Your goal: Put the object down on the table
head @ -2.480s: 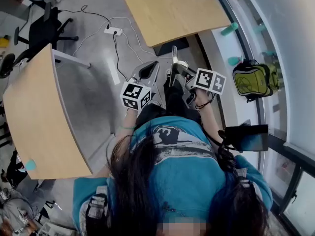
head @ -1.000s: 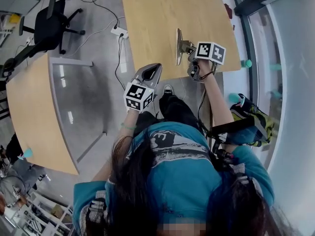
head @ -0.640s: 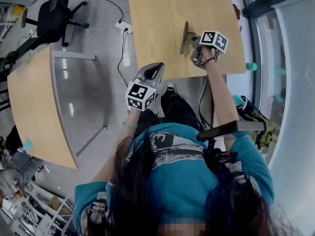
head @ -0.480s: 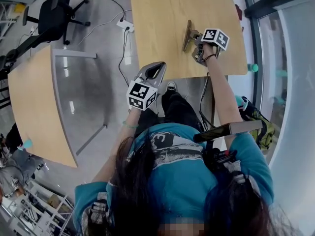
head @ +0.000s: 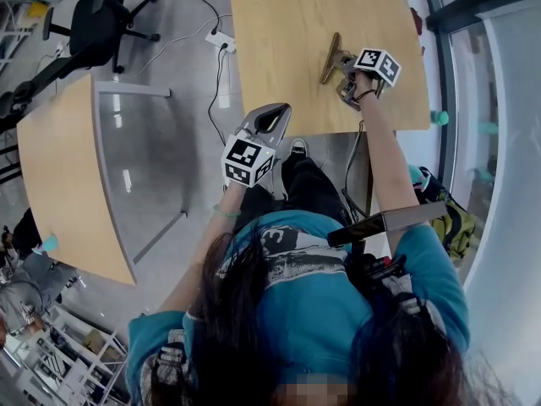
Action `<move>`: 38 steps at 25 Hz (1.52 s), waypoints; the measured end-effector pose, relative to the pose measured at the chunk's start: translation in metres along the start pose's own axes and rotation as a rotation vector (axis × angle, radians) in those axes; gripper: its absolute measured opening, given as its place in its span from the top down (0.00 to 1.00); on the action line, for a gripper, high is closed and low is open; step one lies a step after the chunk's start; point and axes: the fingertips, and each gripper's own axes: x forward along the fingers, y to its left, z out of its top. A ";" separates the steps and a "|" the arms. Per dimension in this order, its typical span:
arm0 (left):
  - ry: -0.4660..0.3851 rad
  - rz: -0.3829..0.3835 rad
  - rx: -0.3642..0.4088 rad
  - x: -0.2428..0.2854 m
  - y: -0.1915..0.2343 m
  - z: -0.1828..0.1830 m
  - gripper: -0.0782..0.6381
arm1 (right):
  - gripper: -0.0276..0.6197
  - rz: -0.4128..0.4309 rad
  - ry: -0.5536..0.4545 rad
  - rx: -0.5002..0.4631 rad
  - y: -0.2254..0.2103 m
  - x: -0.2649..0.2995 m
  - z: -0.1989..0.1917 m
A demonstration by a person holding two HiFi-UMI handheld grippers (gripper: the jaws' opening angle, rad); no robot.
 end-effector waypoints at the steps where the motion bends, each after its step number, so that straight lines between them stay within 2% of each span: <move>1: 0.002 0.000 0.000 -0.001 0.000 -0.001 0.89 | 0.82 0.004 -0.001 0.016 -0.001 0.001 -0.001; 4: 0.001 -0.001 0.001 -0.002 -0.002 0.000 0.89 | 0.81 0.009 -0.001 0.051 -0.005 0.000 -0.002; 9: -0.003 -0.004 0.002 -0.007 -0.001 0.001 0.89 | 0.76 -0.019 -0.017 -0.003 -0.003 -0.007 -0.005; 13: -0.006 -0.008 0.003 -0.012 -0.003 -0.002 0.89 | 0.75 -0.030 -0.059 -0.007 -0.005 -0.023 -0.003; 18: -0.015 -0.019 0.008 -0.022 -0.009 -0.002 0.89 | 0.75 0.035 -0.106 0.025 0.011 -0.051 -0.010; 23: -0.031 -0.032 0.022 -0.033 -0.013 0.002 0.89 | 0.75 0.101 -0.139 0.002 0.038 -0.077 -0.027; 31: -0.068 -0.048 0.022 -0.061 -0.024 0.001 0.89 | 0.77 0.255 -0.140 -0.029 0.097 -0.123 -0.097; 38: -0.096 -0.062 0.041 -0.105 -0.034 -0.006 0.89 | 0.86 0.297 -0.146 -0.050 0.126 -0.157 -0.181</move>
